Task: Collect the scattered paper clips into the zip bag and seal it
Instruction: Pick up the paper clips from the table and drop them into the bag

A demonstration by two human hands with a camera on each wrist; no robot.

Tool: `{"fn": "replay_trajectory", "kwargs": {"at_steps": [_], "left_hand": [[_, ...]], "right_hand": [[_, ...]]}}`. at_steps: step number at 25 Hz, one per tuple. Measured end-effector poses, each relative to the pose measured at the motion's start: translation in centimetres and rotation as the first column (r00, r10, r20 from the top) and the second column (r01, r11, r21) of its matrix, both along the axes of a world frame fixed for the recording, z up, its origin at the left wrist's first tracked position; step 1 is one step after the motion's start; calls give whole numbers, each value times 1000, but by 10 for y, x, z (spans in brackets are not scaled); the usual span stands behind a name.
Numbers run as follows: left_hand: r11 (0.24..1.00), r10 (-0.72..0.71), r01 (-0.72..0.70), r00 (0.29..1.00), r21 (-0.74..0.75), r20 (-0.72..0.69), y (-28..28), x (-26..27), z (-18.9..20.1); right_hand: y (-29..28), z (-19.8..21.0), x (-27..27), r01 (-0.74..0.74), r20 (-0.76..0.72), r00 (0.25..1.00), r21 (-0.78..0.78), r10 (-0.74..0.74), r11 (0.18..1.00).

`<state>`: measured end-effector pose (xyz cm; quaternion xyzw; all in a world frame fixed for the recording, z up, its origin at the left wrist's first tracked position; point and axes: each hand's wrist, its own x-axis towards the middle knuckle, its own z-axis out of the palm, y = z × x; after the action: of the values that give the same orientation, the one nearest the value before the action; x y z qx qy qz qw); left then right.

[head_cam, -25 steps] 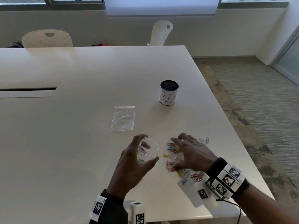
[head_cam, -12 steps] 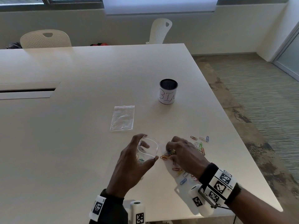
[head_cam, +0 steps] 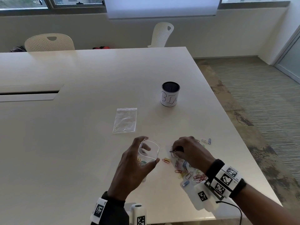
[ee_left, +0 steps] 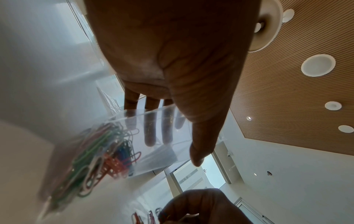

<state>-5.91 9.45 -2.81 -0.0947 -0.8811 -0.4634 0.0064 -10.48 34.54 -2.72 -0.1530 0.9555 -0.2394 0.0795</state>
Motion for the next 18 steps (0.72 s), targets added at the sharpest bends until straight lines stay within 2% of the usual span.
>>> {"fn": "replay_trajectory", "kwargs": {"at_steps": [3, 5, 9, 12, 16, 18], "left_hand": [[1000, -3, 4, 1000, -1, 2, -1, 1, -1], [1000, -5, 5, 1000, -1, -3, -1, 1, -2], [1000, -12, 12, 1000, -6, -10, 0, -1, -4], [1000, -18, 18, 1000, -17, -22, 1, -1, -4], [1000, -1, 1, 1000, 4, -27, 4, 0, 0], [1000, -2, 2, 1000, 12, -30, 4, 0, -1]], "right_hand": [[7, 10, -3, 117, 88, 991, -195, -102, 974], [6, 24, -1, 178, 139, 981, -350, -137, 920], [-14, 65, 11, 140, 129, 988, -555, -81, 820], [-38, 84, 18, 10, 45, 999, -501, 15, 865], [-67, 83, 16, -156, -127, 984, -276, 125, 948], [-75, 81, 13, -182, -163, 975, -191, 152, 965]]}}
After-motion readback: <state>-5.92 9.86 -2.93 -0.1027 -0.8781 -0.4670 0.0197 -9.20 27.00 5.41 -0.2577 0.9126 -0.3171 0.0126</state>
